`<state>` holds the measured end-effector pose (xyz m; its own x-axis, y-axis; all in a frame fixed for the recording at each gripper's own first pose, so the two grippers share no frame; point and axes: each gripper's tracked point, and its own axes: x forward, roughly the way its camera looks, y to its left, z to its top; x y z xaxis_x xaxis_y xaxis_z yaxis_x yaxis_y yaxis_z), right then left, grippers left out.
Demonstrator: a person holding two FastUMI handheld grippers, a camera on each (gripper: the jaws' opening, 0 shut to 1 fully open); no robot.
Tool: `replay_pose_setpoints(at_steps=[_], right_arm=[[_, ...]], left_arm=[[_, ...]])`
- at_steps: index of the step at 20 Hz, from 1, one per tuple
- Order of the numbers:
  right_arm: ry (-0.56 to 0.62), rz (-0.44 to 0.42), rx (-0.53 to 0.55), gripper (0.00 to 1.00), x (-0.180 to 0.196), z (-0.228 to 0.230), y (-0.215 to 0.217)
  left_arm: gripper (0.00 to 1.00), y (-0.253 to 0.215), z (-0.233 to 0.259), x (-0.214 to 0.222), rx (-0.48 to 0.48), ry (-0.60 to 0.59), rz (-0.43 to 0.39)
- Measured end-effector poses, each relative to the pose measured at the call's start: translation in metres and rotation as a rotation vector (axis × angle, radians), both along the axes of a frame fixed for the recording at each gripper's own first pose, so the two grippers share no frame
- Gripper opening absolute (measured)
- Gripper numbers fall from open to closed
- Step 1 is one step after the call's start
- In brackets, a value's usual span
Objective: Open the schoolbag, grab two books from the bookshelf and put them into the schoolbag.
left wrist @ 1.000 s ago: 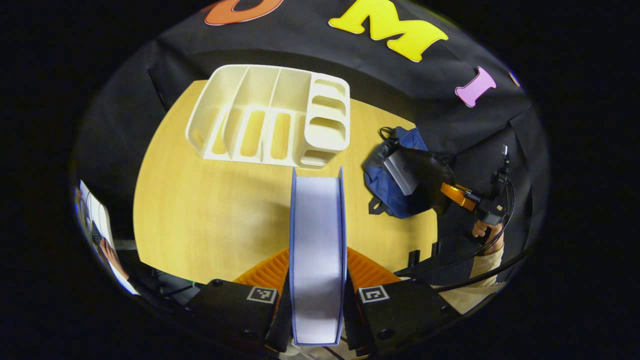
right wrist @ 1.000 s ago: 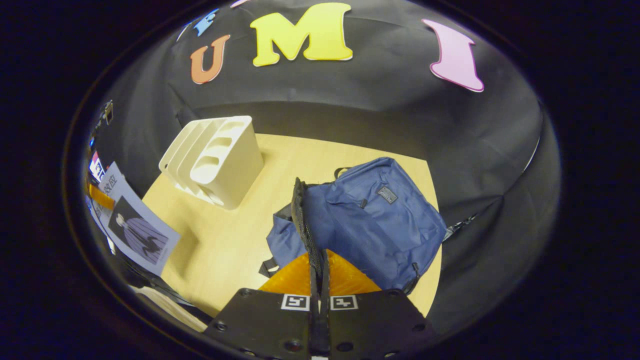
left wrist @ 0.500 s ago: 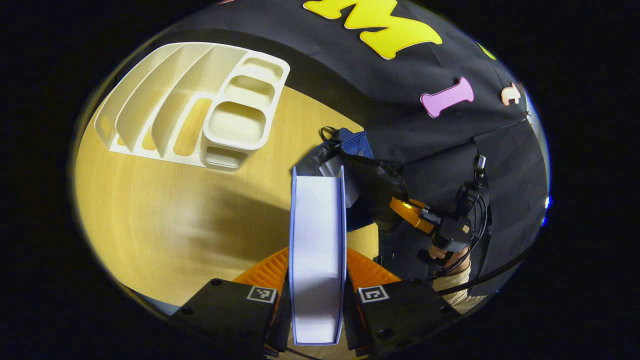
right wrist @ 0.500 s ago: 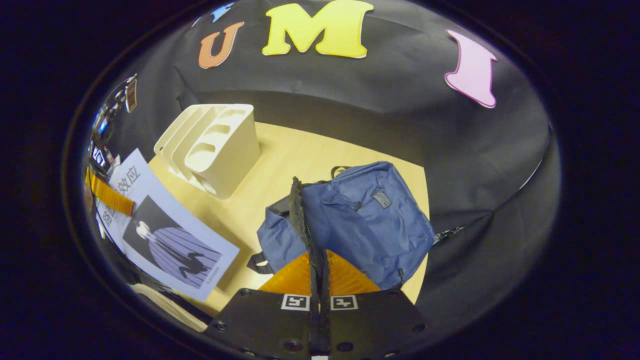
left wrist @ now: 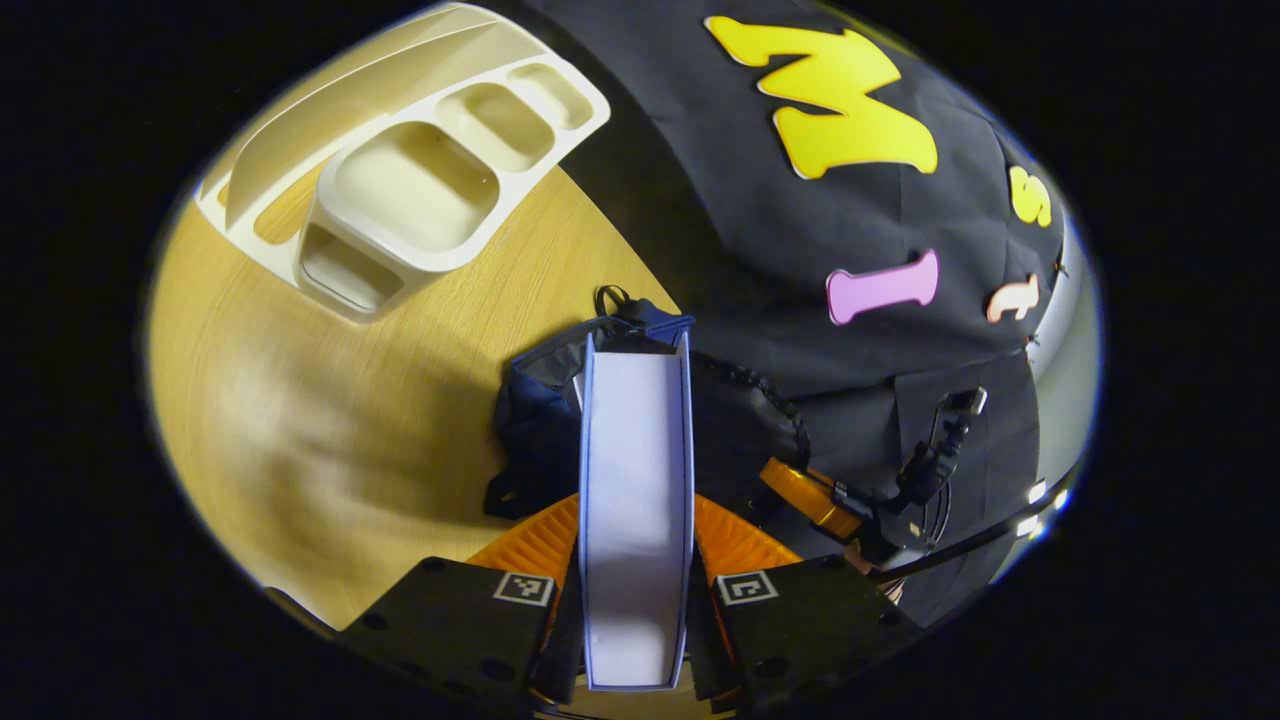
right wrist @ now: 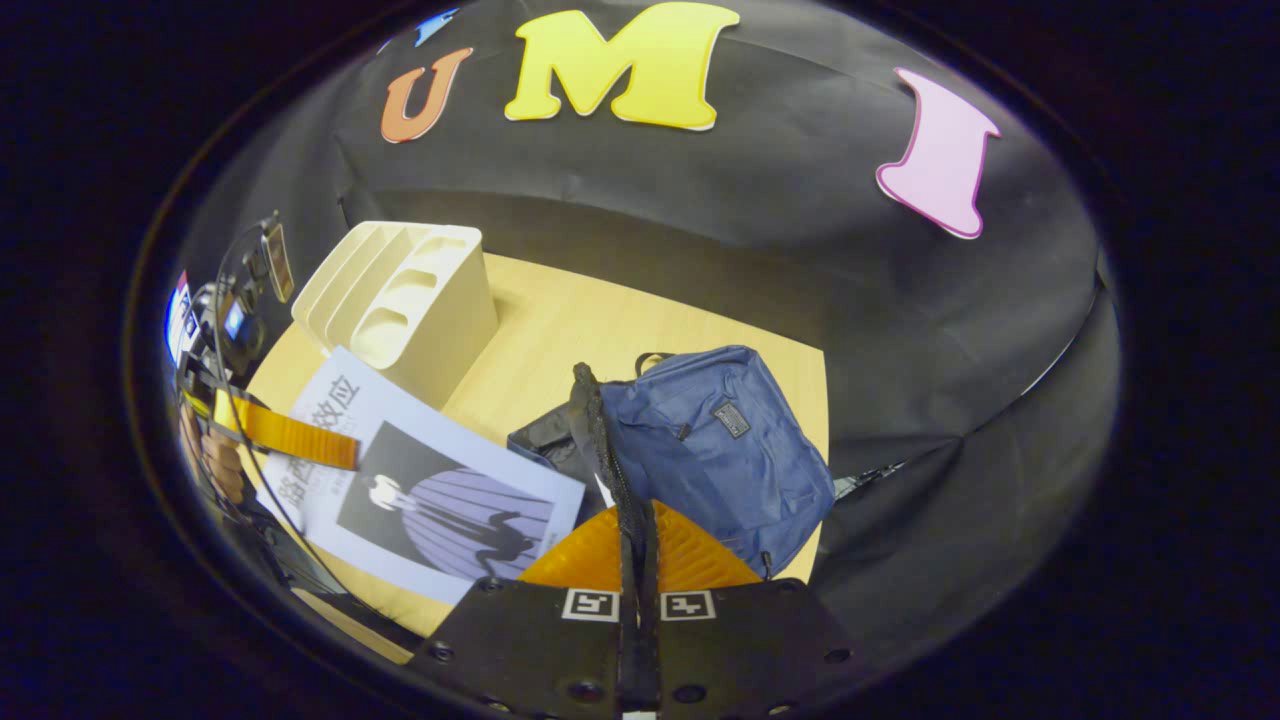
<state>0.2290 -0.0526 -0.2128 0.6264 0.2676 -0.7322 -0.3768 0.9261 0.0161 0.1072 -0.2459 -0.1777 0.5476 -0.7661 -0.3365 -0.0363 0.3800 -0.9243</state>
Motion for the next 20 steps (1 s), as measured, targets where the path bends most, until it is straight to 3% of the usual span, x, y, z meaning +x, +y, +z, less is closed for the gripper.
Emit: replay_pose_setpoints(at_steps=[2,3,4,6,10,11,12,18,19,20], right_arm=[[0.005,0.019,0.011,0.00,0.001,0.001,0.002],[-0.001,0.030,0.012,0.00,0.001,0.002,0.002],[-0.006,0.040,0.014,0.00,0.003,0.003,0.002],[-0.007,0.054,0.021,0.00,0.006,0.005,0.003],[-0.007,0.085,0.028,0.00,0.007,0.004,0.004],[0.000,0.096,0.040,0.00,0.005,0.003,0.006],[0.001,0.106,0.049,0.00,0.004,0.002,0.007],[0.007,0.165,0.090,0.00,-0.006,-0.002,0.020],[0.021,0.173,0.094,0.02,-0.009,-0.004,0.023],[0.032,0.185,0.106,0.00,-0.013,-0.006,0.028]], left_arm=[[0.45,-0.010,-0.002,0.012,-0.074,0.007,0.085],[0.41,-0.015,-0.005,0.016,-0.099,0.008,0.114],[0.45,-0.020,-0.009,0.019,-0.112,0.005,0.135],[0.45,-0.031,-0.019,0.027,-0.132,0.006,0.164],[0.45,-0.037,-0.033,0.045,-0.012,-0.126,0.225],[0.50,-0.038,-0.029,0.054,-0.015,-0.133,0.251],[0.45,-0.042,-0.027,0.057,-0.018,-0.129,0.255],[0.45,-0.069,-0.027,0.072,-0.023,-0.170,0.354],[0.50,-0.072,-0.028,0.074,-0.033,-0.169,0.367],[0.45,-0.077,-0.029,0.074,-0.040,-0.170,0.374]])
